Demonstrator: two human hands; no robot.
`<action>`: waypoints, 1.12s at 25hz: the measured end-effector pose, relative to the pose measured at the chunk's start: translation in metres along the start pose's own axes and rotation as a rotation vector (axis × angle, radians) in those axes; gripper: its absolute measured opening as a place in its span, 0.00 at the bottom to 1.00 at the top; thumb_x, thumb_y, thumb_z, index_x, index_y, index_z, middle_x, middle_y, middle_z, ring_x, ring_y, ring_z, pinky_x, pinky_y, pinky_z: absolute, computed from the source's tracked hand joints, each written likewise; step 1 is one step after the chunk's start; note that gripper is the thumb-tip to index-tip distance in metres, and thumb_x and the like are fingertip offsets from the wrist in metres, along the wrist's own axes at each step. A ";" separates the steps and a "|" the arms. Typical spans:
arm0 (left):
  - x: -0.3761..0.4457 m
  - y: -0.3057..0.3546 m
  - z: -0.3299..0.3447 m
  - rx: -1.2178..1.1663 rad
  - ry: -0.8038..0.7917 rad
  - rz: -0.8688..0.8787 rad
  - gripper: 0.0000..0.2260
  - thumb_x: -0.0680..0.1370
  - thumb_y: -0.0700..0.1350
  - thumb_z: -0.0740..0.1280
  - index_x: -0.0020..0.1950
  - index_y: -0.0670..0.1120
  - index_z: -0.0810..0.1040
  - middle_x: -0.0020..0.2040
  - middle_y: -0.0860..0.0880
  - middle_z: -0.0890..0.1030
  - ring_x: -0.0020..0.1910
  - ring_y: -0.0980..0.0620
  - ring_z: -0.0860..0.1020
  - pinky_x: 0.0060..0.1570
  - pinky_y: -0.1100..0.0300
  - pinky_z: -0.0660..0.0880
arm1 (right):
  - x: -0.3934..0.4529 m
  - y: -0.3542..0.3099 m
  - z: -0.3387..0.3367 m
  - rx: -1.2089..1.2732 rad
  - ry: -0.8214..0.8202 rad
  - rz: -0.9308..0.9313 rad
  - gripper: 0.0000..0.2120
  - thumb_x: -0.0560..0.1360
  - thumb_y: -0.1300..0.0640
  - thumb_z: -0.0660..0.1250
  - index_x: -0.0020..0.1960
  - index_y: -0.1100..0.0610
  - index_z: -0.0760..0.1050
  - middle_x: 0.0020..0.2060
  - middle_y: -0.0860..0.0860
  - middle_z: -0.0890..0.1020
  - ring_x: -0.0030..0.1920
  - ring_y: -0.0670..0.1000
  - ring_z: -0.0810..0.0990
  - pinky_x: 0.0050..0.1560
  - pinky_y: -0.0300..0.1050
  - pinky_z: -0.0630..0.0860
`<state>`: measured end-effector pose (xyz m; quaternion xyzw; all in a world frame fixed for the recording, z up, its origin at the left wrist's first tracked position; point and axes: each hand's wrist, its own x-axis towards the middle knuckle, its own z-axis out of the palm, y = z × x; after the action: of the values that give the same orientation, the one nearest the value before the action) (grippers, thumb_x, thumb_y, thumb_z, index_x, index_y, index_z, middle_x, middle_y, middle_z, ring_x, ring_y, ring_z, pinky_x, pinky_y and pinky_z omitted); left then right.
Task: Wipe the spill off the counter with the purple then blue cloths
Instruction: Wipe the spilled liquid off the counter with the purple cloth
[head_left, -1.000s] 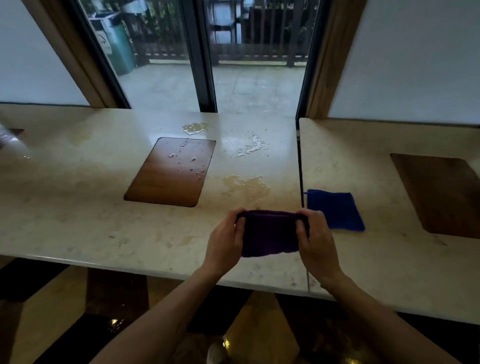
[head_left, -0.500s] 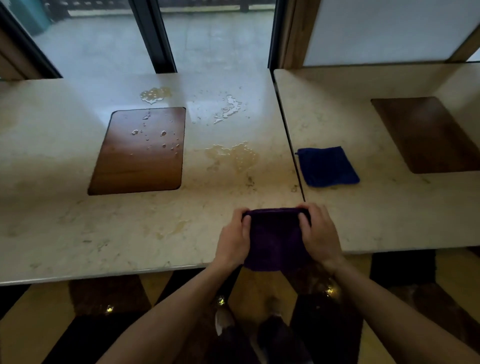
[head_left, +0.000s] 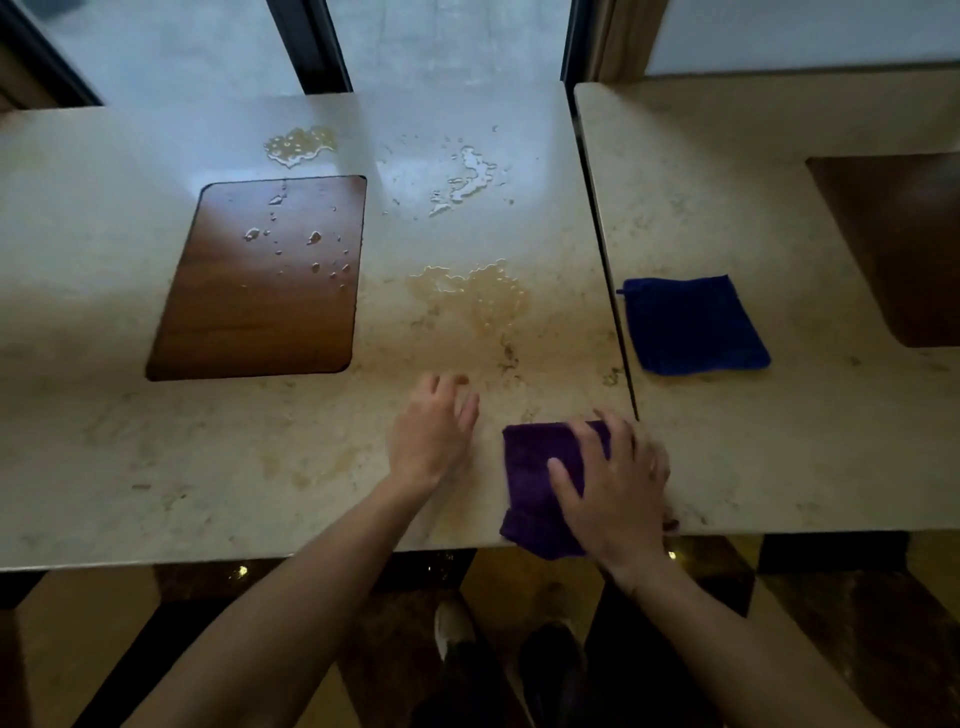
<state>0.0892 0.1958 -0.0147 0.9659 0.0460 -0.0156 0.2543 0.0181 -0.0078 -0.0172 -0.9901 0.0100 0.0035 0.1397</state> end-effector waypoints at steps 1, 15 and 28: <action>0.017 -0.019 -0.009 0.071 0.031 0.011 0.16 0.81 0.55 0.60 0.66 0.50 0.74 0.61 0.48 0.75 0.54 0.49 0.76 0.47 0.56 0.74 | -0.009 -0.003 0.009 -0.035 -0.074 -0.049 0.27 0.76 0.37 0.59 0.71 0.47 0.66 0.73 0.54 0.65 0.73 0.62 0.62 0.70 0.70 0.58; 0.204 -0.183 -0.060 0.366 -0.042 -0.110 0.30 0.76 0.71 0.45 0.77 0.64 0.51 0.81 0.51 0.49 0.79 0.39 0.46 0.68 0.24 0.44 | 0.132 -0.053 0.055 -0.176 -0.226 0.202 0.40 0.71 0.24 0.37 0.76 0.38 0.29 0.79 0.50 0.33 0.77 0.64 0.33 0.70 0.74 0.34; 0.209 -0.185 -0.055 0.478 -0.107 -0.126 0.34 0.76 0.71 0.44 0.79 0.59 0.53 0.80 0.46 0.55 0.77 0.35 0.56 0.65 0.23 0.54 | 0.485 -0.036 0.043 -0.134 -0.186 0.200 0.38 0.73 0.24 0.42 0.79 0.37 0.40 0.81 0.49 0.41 0.78 0.63 0.38 0.72 0.72 0.36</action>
<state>0.2792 0.3998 -0.0689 0.9916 0.0875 -0.0931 0.0191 0.5039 0.0292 -0.0534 -0.9867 0.0955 0.1096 0.0724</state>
